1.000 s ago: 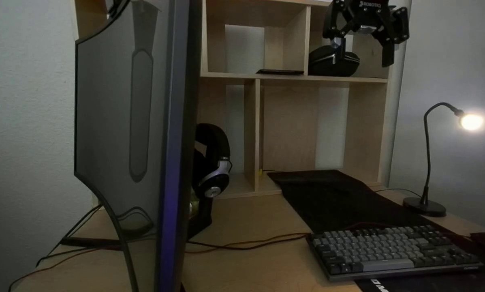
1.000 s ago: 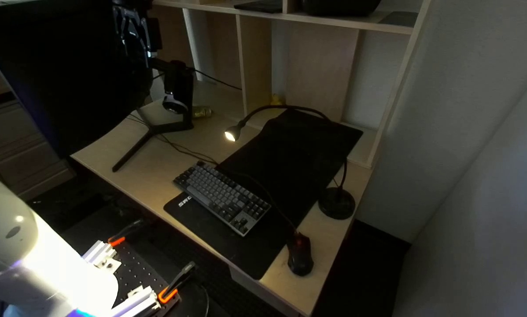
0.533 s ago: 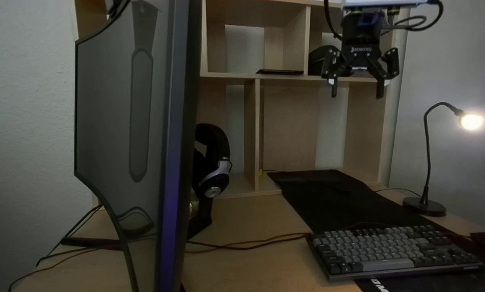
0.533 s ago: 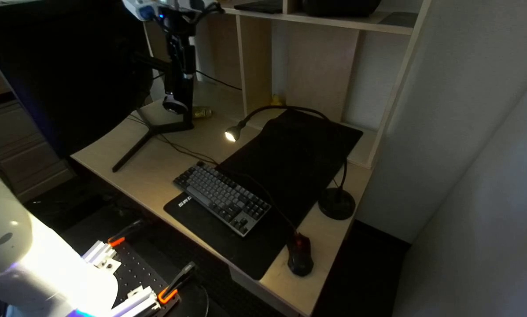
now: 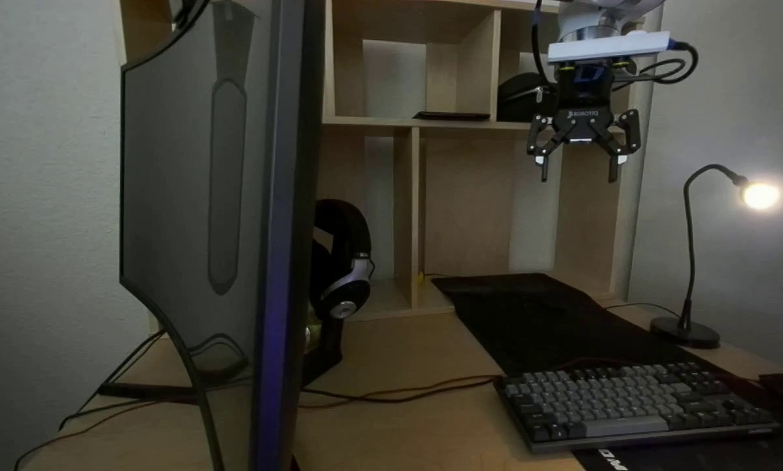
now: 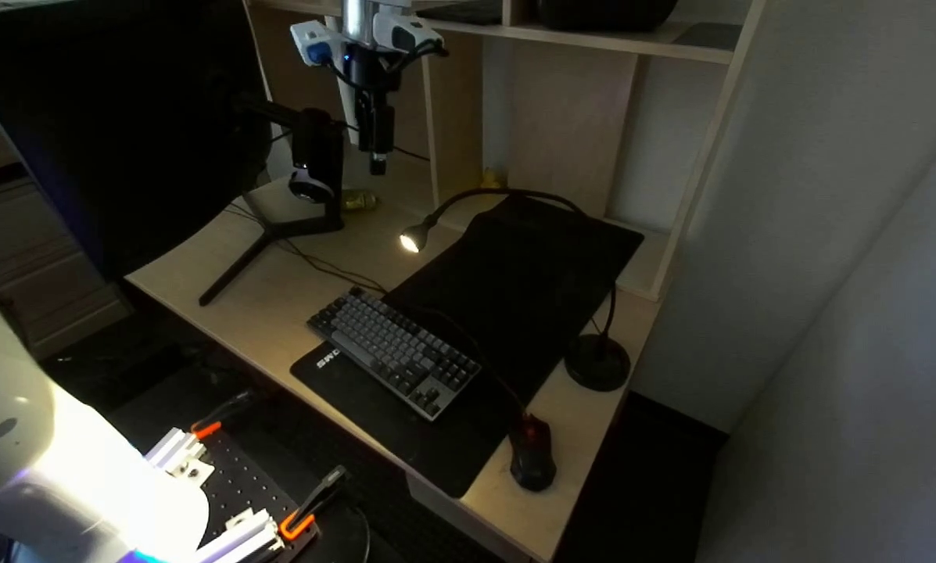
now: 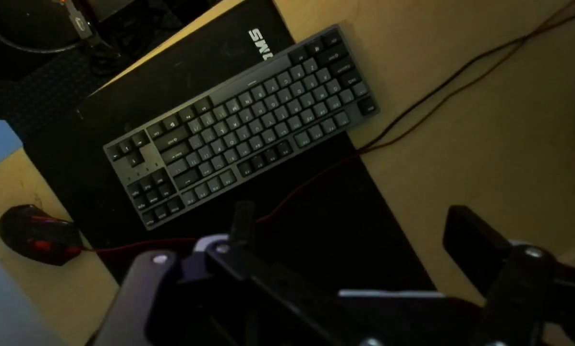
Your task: Turn off the table lamp
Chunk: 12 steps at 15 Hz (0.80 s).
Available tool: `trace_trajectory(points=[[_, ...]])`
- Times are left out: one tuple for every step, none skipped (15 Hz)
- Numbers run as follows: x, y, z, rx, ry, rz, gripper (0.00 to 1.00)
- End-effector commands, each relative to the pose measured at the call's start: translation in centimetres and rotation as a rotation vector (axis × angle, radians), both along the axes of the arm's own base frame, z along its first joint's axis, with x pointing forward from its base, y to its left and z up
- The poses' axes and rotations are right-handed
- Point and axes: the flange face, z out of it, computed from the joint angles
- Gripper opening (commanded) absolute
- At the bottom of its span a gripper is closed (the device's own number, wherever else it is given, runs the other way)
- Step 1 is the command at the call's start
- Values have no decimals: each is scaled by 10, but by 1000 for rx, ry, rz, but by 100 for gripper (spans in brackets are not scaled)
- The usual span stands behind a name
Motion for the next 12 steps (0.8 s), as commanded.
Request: trace_trajectory(points=[[60, -28, -48, -18, 0, -207, 100], [76, -38, -55, -15, -9, -266, 100], [93, -48, -64, -13, -9, -325, 100], [108, -62, -69, -11, -10, -382, 100], [120, -74, -76, -7, 6, -438, 100], [128, -81, -67, 12, 21, -490, 100], [104, -67, -75, -14, 0, -410, 100], [115, -76, -76, -7, 4, -448, 100], [123, -82, -76, -3, 4, -467, 100], [126, -84, -74, -3, 4, -475, 100], [127, -83, -72, -3, 4, -477, 100], [139, -88, -89, -21, 24, -568, 100]])
